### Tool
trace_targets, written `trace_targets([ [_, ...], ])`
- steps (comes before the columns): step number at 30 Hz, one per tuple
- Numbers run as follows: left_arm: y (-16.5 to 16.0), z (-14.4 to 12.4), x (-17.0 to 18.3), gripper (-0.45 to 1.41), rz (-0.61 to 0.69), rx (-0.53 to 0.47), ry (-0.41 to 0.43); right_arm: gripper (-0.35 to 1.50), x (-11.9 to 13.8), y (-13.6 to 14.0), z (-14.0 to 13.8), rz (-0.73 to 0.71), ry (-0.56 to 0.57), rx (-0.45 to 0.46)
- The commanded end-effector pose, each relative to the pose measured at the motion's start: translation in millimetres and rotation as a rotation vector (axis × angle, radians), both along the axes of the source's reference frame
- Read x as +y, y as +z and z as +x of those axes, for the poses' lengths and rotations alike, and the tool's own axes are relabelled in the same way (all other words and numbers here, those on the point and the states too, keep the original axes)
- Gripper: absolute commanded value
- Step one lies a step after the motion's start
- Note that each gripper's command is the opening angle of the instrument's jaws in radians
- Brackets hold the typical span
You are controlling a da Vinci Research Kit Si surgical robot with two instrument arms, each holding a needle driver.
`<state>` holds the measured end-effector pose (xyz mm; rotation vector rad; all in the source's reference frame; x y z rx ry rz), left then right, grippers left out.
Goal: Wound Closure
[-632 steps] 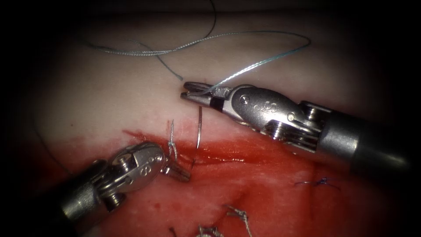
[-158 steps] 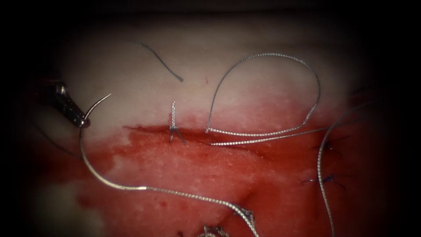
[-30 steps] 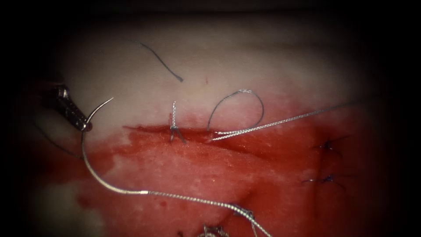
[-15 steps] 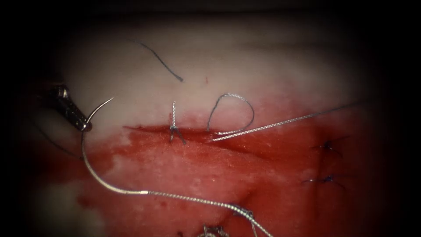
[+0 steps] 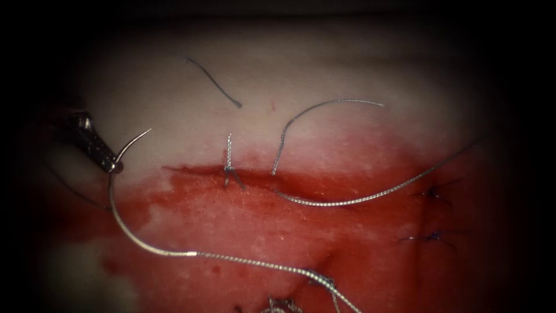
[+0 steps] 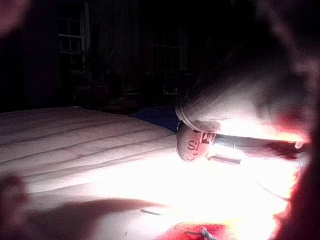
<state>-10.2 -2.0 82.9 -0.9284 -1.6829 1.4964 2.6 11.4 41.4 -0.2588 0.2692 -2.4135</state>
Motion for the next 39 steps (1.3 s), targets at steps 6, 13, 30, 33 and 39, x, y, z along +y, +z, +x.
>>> trace_targets([
  [6, -1.0, -0.1, 1.4, -0.45, -0.008, -0.005, -0.005, 1.08, -1.2, -3.7, 9.2, -0.116, -0.091, 0.256],
  [13, -1.0, -0.2, 1.3, -0.45, -0.006, -0.007, -0.007, 1.16, -2.5, -5.8, 17.4, -0.092, -0.111, 0.327],
  [30, -0.9, -0.4, 1.1, -0.45, -0.004, -0.005, -0.003, 0.39, -7.7, -3.2, 25.4, 0.148, -0.174, 0.476],
  [33, -0.9, -0.5, 1.1, -0.45, -0.004, -0.006, -0.003, 0.36, -8.7, -3.0, 26.0, 0.185, -0.172, 0.487],
  [39, -0.9, -0.5, 1.0, -0.45, -0.006, -0.004, 0.000, 0.46, -11.1, -1.6, 27.3, 0.159, -0.221, 0.494],
])
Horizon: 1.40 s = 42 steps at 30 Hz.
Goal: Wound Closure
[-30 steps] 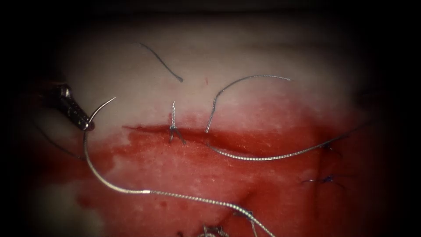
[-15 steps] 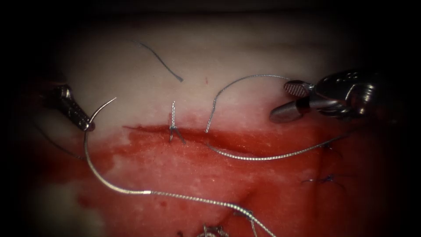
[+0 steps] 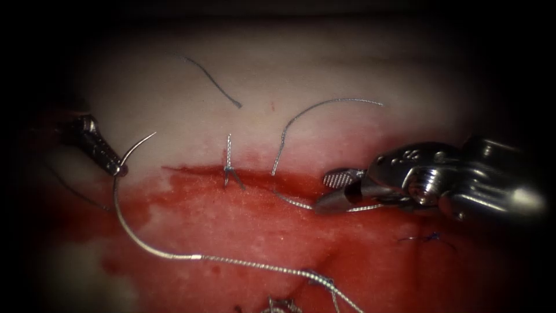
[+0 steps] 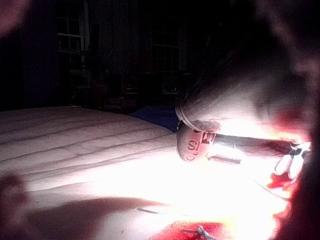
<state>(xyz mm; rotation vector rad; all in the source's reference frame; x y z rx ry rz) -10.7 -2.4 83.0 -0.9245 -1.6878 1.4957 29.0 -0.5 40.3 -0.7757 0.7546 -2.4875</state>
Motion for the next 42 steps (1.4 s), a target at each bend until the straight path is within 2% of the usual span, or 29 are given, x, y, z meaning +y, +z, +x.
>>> trace_targets([
  [1, -0.9, -0.1, 1.4, -0.45, -0.009, -0.003, -0.004, 0.44, 0.6, -0.3, 1.1, -0.023, -0.009, 0.004],
  [5, -0.9, 0.0, 1.4, -0.45, -0.009, -0.003, -0.004, 0.44, 0.1, 0.5, 1.4, -0.023, -0.071, -0.095],
  [10, -0.9, 0.0, 1.4, -0.45, -0.009, -0.003, -0.004, 0.43, 0.0, 1.0, 1.4, -0.038, -0.084, -0.090],
  [13, -0.9, 0.0, 1.4, -0.45, -0.010, -0.003, -0.004, 0.34, -0.3, 1.4, 1.5, -0.082, -0.138, -0.067],
  [14, -0.9, 0.0, 1.4, -0.45, -0.010, -0.002, -0.004, 0.22, -0.3, 1.5, 1.5, -0.104, -0.170, -0.051],
  [16, -1.0, 0.0, 1.4, -0.45, -0.004, 0.000, -0.003, -0.30, -0.3, 1.6, 1.5, -0.105, -0.190, -0.038],
  [17, -1.0, 0.0, 1.4, -0.45, -0.004, 0.000, -0.003, -0.35, -0.1, 1.5, 1.5, -0.095, -0.196, -0.031],
  [29, -0.9, 0.0, 1.4, -0.45, -0.005, 0.000, -0.002, -0.35, 1.3, 0.5, 0.7, -0.047, -0.188, -0.021],
  [42, -0.8, 0.0, 1.5, -0.45, -0.006, 0.002, -0.002, -0.35, 2.6, 0.2, -2.7, -0.072, -0.205, -0.017],
])
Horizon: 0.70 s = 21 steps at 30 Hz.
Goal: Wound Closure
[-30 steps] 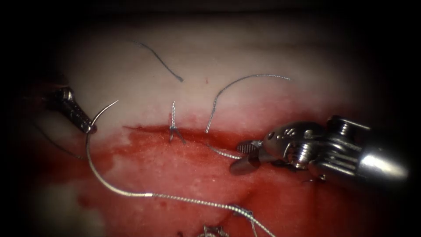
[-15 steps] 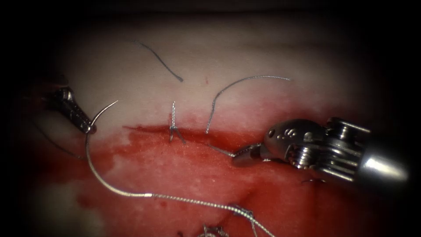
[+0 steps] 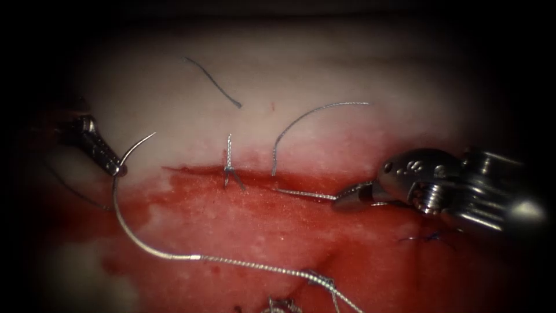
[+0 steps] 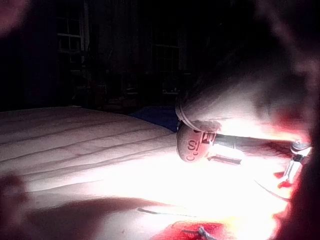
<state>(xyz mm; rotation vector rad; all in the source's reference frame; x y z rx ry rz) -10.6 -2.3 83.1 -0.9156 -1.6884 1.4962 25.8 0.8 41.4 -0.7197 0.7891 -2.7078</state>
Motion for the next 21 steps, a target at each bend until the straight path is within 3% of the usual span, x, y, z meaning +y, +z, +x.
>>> trace_targets([
  [1, -0.9, -0.1, 1.4, -0.45, -0.009, -0.004, -0.005, -0.35, 1.3, -0.9, 0.3, -0.008, 0.002, 0.007],
  [12, -0.4, -0.2, 2.1, -0.45, 0.007, -0.021, -0.038, -0.35, 1.4, -1.1, -1.3, 0.019, 0.025, -0.006],
  [21, 1.6, 2.1, 3.7, -0.45, -0.098, 0.154, -0.063, -0.35, 2.1, -1.5, -2.1, 0.027, 0.042, -0.017],
])
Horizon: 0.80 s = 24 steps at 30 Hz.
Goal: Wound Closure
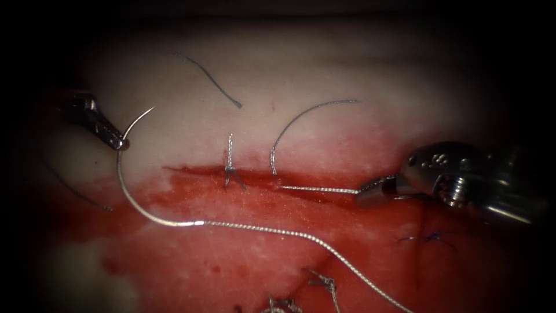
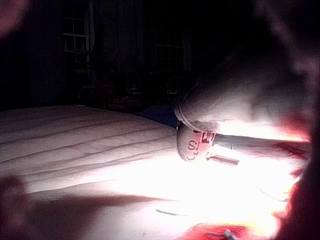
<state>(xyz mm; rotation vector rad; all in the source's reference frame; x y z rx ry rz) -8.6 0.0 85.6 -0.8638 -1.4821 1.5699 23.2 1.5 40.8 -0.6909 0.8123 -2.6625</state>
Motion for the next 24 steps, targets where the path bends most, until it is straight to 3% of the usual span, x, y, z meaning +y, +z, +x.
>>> trace_targets([
  [1, -0.7, 0.4, 1.6, -0.45, -0.017, 0.024, 0.001, -0.23, 1.5, -1.0, 0.4, -0.013, 0.020, -0.004],
  [2, -0.6, 0.8, 1.8, -0.45, -0.028, 0.035, -0.001, 0.15, 1.5, -1.0, 0.5, -0.018, 0.046, -0.022],
  [3, -0.3, 1.2, 2.0, -0.45, -0.038, 0.056, -0.006, 0.69, 1.7, -1.0, 0.6, -0.047, 0.064, -0.035],
  [4, 0.0, 1.7, 2.3, -0.45, -0.052, 0.073, -0.013, 0.89, 1.8, -1.1, 0.8, -0.095, 0.062, -0.039],
  [6, 0.3, 2.2, 2.7, -0.45, -0.074, 0.104, -0.025, 1.11, 2.0, -1.2, 1.0, -0.151, 0.059, -0.042],
  [8, 0.8, 2.7, 3.1, -0.45, -0.105, 0.140, -0.030, 1.14, 2.4, -1.6, 1.3, -0.189, 0.068, -0.047],
  [9, 1.0, 2.9, 3.2, -0.45, -0.115, 0.153, -0.034, 1.25, 2.5, -1.8, 1.4, -0.197, 0.071, -0.047],
  [16, 0.7, 2.3, 3.3, -0.45, -0.124, 0.139, -0.040, 1.28, 4.2, -3.6, 2.1, -0.176, 0.090, -0.023],
  [19, 0.1, 0.8, 3.5, -0.45, -0.145, 0.087, -0.072, 1.26, 5.0, -4.5, 2.5, -0.128, 0.174, 0.018],
  [22, -0.4, -1.4, 4.0, -0.45, -0.223, 0.039, -0.094, 0.98, 6.1, -5.8, 2.8, 0.035, 0.376, 0.009],
  [23, -0.6, -2.1, 4.1, -0.45, -0.251, 0.027, -0.098, 0.74, 6.5, -6.4, 3.0, 0.114, 0.459, -0.005],
  [24, -0.7, -2.9, 4.2, -0.45, -0.292, 0.032, -0.123, 0.66, 6.9, -6.8, 3.2, 0.192, 0.540, -0.027],
])
